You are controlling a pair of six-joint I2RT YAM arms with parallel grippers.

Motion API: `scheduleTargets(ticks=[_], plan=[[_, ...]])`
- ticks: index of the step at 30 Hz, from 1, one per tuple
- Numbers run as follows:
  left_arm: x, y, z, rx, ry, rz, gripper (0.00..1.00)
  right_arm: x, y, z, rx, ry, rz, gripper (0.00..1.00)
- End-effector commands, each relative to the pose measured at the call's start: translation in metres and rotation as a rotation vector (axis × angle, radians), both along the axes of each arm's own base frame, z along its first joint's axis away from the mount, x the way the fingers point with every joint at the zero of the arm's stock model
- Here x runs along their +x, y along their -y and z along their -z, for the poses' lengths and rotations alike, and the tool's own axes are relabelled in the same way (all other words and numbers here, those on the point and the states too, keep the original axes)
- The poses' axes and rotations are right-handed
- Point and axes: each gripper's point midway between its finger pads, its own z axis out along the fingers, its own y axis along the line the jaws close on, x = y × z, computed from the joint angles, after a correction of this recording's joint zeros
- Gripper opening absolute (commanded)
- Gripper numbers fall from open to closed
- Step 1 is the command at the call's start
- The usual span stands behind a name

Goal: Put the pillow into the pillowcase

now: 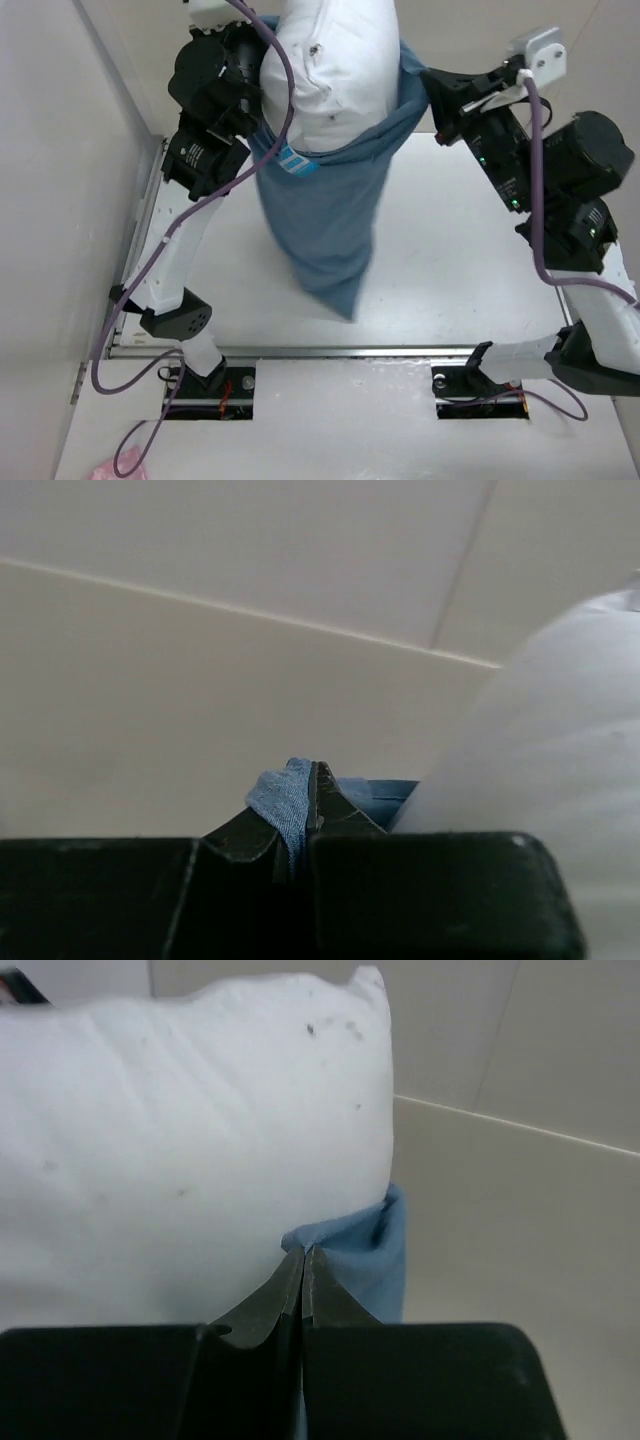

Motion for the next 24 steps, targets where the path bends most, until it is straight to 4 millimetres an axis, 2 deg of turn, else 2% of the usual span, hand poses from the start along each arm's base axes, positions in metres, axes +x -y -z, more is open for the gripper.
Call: scheduleTargets(ticks=[1,2,3,4,5,6,7,8,9,10,11,13,14,15,16,17,18,19,21,22,23,24], plan=[[-0.070,-0.107,-0.056,-0.265,0.178,-0.232,0.00,-0.010,-0.001,-0.016,0.133,0.056,-0.051,0.00],[-0.075,-0.098,-0.052,-0.242,0.169,-0.179,0.00,0.021,0.053,-0.010,0.251,0.001,0.305,0.00],[-0.098,-0.098,-0.057,-0.257,0.186,-0.104,0.00,0.025,0.093,-0.027,0.341,0.026,0.498,0.00],[-0.098,-0.063,-0.049,-0.154,0.178,0.045,0.00,0.050,0.108,-0.029,0.340,0.065,0.713,0.00],[-0.107,-0.049,-0.049,-0.145,0.184,0.134,0.00,0.058,0.133,-0.031,0.382,0.061,0.853,0.00],[-0.113,-0.037,-0.047,-0.114,0.189,0.200,0.00,0.031,0.194,-0.064,0.548,0.120,0.981,0.00],[-0.122,-0.017,-0.043,-0.072,0.178,0.289,0.00,0.066,0.180,-0.055,0.487,0.113,1.010,0.00],[-0.128,-0.006,-0.045,-0.062,0.192,0.348,0.00,0.069,0.182,-0.059,0.437,0.119,1.012,0.00],[-0.132,-0.003,-0.046,-0.058,0.194,0.370,0.00,0.064,0.179,-0.075,0.436,0.184,0.962,0.00],[-0.124,0.008,-0.040,-0.031,0.178,0.373,0.00,0.072,0.170,-0.075,0.394,0.198,0.938,0.00],[-0.121,0.009,-0.043,-0.045,0.186,0.362,0.00,0.050,0.181,-0.093,0.436,0.260,0.906,0.00],[-0.107,0.003,-0.043,-0.059,0.175,0.280,0.00,0.045,0.177,-0.100,0.415,0.306,0.865,0.00],[-0.093,0.006,-0.045,-0.069,0.176,0.223,0.00,0.037,0.182,-0.104,0.426,0.314,0.865,0.00],[-0.083,-0.002,-0.043,-0.086,0.155,0.145,0.00,0.030,0.189,-0.108,0.435,0.330,0.881,0.00],[-0.075,-0.002,-0.042,-0.084,0.144,0.106,0.00,0.025,0.194,-0.112,0.439,0.344,0.893,0.00],[-0.055,0.006,-0.033,-0.070,0.118,0.055,0.00,0.018,0.199,-0.115,0.439,0.359,0.909,0.00],[-0.056,-0.011,-0.040,-0.098,0.119,-0.024,0.00,0.018,0.200,-0.116,0.428,0.377,0.939,0.00],[-0.052,-0.015,-0.038,-0.104,0.110,-0.058,0.00,0.014,0.204,-0.115,0.427,0.375,0.963,0.00],[-0.042,-0.027,-0.030,-0.101,0.097,-0.117,0.00,0.024,0.201,-0.108,0.390,0.353,0.993,0.00],[-0.039,-0.033,-0.025,-0.126,0.087,-0.135,0.00,0.021,0.202,-0.109,0.385,0.359,0.988,0.00],[-0.037,-0.038,-0.021,-0.137,0.085,-0.146,0.00,0.026,0.194,-0.111,0.351,0.367,0.952,0.00],[-0.039,-0.055,-0.022,-0.159,0.095,-0.164,0.00,0.036,0.182,-0.109,0.297,0.359,0.916,0.00]])
